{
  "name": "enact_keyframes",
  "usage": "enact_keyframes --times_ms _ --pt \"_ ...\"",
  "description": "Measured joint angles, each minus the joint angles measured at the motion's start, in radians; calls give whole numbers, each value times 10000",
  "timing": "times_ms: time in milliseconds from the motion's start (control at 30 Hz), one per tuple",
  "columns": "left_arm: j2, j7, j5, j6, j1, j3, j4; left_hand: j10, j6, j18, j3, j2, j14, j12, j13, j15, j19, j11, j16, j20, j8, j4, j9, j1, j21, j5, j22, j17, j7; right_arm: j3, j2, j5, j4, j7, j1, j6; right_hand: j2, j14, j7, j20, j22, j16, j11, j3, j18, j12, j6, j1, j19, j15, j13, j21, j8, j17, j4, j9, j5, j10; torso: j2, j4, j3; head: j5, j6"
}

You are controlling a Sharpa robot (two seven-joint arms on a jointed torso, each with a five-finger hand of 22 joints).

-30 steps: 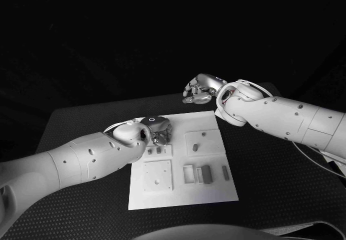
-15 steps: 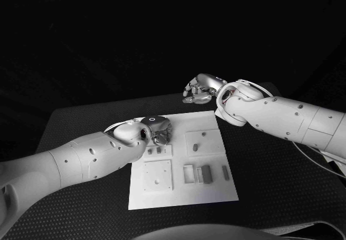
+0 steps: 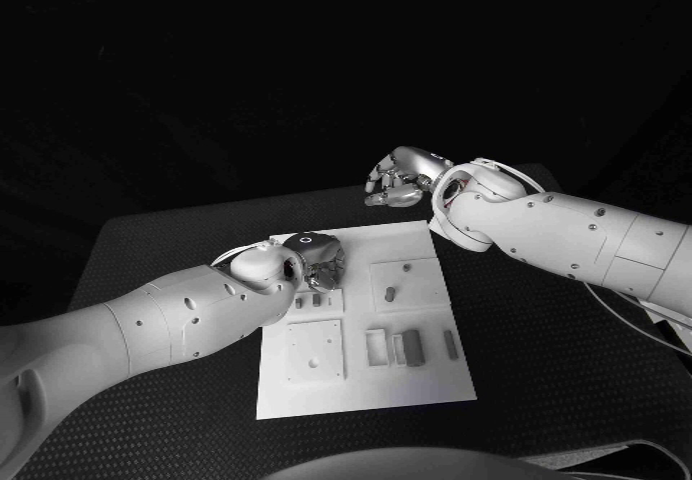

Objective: Assemble the parts on the task board

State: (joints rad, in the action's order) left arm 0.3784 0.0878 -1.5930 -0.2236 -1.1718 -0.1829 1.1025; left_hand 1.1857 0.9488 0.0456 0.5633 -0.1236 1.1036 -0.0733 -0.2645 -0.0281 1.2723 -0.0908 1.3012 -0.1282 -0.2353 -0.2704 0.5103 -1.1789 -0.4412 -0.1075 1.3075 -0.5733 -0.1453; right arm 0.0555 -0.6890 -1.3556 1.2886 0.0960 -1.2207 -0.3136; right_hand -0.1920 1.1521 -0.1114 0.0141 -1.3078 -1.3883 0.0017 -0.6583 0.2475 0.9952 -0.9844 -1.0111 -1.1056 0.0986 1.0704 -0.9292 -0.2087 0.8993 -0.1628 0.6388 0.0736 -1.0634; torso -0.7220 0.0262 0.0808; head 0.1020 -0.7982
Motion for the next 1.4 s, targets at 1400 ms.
enact_keyframes --times_ms 1400 --pt "-143 -280 -49 -331 -9 -216 -298 455 543 19 254 398 277 -69 -63 -91 75 161 155 33 -297 52 19 -107 -118 -154 4 168 142 -2 7 -1 19 0 0 0 40 0 6 7 0 0 0 0 0 0 -7 40 -37 0 1 0 0 0 0 0 0 0 -4 3 -8 94 -97"
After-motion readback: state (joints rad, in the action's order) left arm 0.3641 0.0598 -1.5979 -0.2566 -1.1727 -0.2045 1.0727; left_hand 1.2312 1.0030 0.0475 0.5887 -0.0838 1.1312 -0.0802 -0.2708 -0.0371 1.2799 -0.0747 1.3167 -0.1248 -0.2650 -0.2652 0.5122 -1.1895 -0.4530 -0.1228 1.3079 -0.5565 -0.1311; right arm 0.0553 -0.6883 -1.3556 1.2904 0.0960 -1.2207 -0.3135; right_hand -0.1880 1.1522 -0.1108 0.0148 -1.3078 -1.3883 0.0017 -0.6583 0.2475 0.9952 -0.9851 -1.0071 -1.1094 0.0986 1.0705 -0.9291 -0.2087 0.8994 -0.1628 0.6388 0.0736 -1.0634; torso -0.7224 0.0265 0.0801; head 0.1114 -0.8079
